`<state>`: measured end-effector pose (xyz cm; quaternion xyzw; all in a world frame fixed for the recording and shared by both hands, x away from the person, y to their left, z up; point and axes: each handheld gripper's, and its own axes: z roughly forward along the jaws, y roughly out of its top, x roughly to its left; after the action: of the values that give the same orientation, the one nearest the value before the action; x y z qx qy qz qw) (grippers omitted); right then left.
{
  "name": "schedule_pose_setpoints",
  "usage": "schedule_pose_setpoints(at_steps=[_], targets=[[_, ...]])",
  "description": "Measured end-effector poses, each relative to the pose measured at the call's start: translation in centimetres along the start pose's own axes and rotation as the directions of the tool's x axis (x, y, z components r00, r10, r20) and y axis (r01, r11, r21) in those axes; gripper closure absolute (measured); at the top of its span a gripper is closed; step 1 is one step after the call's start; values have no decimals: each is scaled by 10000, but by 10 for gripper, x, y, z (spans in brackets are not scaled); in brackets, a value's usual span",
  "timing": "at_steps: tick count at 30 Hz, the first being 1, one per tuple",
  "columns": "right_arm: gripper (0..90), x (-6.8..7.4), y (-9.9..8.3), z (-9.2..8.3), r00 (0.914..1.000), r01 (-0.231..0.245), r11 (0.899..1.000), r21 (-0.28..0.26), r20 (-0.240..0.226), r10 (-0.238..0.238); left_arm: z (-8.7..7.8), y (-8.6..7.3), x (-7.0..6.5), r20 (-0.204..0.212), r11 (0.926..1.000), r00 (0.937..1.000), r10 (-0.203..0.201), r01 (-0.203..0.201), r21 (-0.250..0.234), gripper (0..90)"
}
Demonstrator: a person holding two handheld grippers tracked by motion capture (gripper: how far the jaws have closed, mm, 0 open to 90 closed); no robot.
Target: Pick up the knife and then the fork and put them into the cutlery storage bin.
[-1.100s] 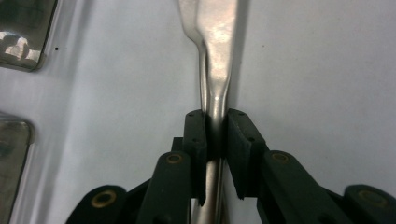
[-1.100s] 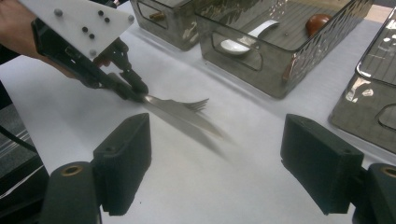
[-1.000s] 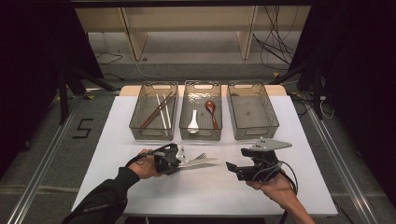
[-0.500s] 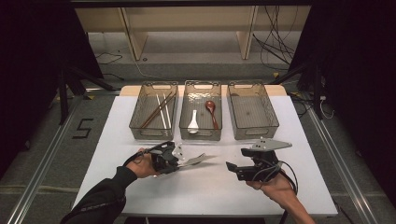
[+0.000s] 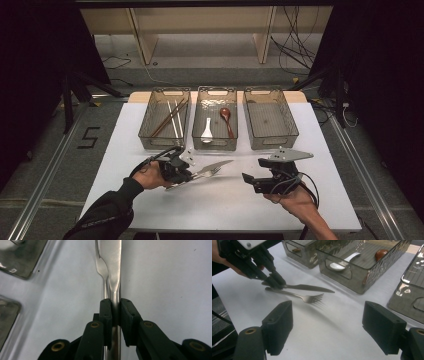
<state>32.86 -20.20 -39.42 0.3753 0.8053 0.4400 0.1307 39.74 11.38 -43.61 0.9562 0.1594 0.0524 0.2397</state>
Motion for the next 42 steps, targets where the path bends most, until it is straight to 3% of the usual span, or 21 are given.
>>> schedule_pose_setpoints(at_steps=[3, 6, 10, 14, 19, 23, 28, 31, 33, 39, 40, 42], targets=[[255, 1, 0, 0, 10000, 65, 10000, -32, 34, -65, -5, 2, 0, 294, 9996, 9993, -250, 254, -131, 796], [255, 7, 1, 0, 9980, 563, 9984, 8, 293, -563, -9, 5, -2, 643, 9990, 9972, -390, 402, -178, 796], [254, 17, 2, 2, 9939, 1083, 9941, 19, 206, -1083, -13, 10, -7, 981, 9989, 9943, -420, 439, -170, 796], [254, 29, 4, 4, 9849, 1730, 9849, -62, 127, -1729, -14, 15, -12, 1264, 9990, 9911, -427, 440, -72, 796], [257, 43, 6, 9, 9662, 2579, 9662, 4, 14, -2579, -12, 21, -18, 1629, 9995, 9861, -319, 301, 135, 796], [261, 56, 8, 16, 9378, 3471, 9376, 193, -55, -3471, -9, 24, -24, 1890, 9990, 9816, -272, 201, 392, 797], [271, 70, 4, 28, 8843, 4662, 8823, 647, -41, -4670, -6, 27, -27, 2038, 9983, 9788, -222, 107, 570, 796], [293, 75, 2, 35, 8625, 5050, 8592, 828, -112, -5059, -5, 30, -30, 2137, 9978, 9767, -170, 29, 661, 796], [317, 78, 1, 39, 8432, 5358, 8384, 998, -119, -5374, -4, 32, -32, 2230, 9974, 9748, -74, -89, 719, 796], [425, 87, -2, 50, 7775, 6275, 7656, 1416, -618, -6258, 2, 37, -39, 2529, 9958, 9675, -15, -218, 893, 796], [432, 88, -3, 52, 7607, 6476, 7456, 1572, -764, -6446, 2, 37, -39, 2572, 9954, 9663, 40, -285, 916, 796], [448, 90, -4, 56, 7405, 6698, 7192, 1848, -953, -6652, 2, 38, -41, 2670, 9957, 9637, -30, -219, 901, 796]])
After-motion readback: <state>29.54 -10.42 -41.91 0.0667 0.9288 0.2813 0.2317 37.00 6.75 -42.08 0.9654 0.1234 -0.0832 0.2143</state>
